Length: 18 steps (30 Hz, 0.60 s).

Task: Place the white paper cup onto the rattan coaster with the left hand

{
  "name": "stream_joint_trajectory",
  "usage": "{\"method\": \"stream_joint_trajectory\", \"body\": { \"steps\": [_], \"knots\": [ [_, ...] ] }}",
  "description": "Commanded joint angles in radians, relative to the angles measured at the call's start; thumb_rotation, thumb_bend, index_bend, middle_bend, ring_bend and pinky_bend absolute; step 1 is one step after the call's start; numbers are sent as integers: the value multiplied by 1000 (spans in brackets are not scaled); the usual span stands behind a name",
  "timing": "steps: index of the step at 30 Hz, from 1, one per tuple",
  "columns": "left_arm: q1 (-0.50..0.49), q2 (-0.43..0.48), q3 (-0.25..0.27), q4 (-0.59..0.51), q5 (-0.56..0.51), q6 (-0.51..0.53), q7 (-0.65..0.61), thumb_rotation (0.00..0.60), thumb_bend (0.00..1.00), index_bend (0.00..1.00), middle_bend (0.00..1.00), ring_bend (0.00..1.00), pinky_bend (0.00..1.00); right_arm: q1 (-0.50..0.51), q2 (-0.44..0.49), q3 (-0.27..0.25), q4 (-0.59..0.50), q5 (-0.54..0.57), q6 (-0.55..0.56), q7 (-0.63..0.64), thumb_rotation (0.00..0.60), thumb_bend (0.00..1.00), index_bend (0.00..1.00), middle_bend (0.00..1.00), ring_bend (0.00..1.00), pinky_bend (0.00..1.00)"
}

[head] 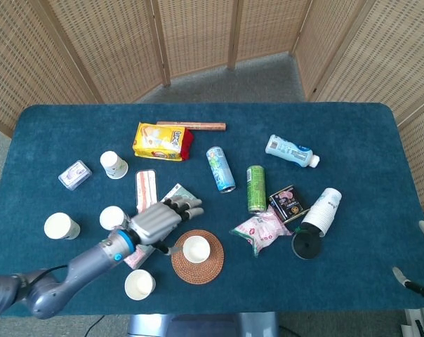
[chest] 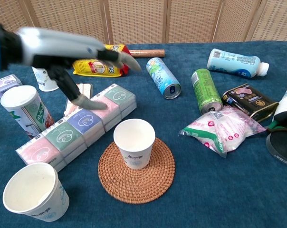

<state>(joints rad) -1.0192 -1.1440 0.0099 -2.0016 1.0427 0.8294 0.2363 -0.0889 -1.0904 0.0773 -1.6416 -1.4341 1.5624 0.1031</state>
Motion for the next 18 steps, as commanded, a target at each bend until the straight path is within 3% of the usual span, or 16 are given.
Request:
{"method": "stream_joint_trajectory", "body": {
  "steps": [1,8,18],
  "knots": [
    [77,83,2,-51,47,81,-49,468,362,0,0,0,0,9,-4,6,-1,1,-8,-7,600,218,0,0,0,0],
    [283,221,54,-110,185,305,-112,465,363,0,0,0,0,46,-18,22,-14,0,-36,-50,600,218,0,0,0,0],
    [601,262,149,-77,364,633,-159,461,363,0,0,0,0,78,-34,19,-41,-24,-49,-149,600,221,0,0,0,0]
  ]
}}
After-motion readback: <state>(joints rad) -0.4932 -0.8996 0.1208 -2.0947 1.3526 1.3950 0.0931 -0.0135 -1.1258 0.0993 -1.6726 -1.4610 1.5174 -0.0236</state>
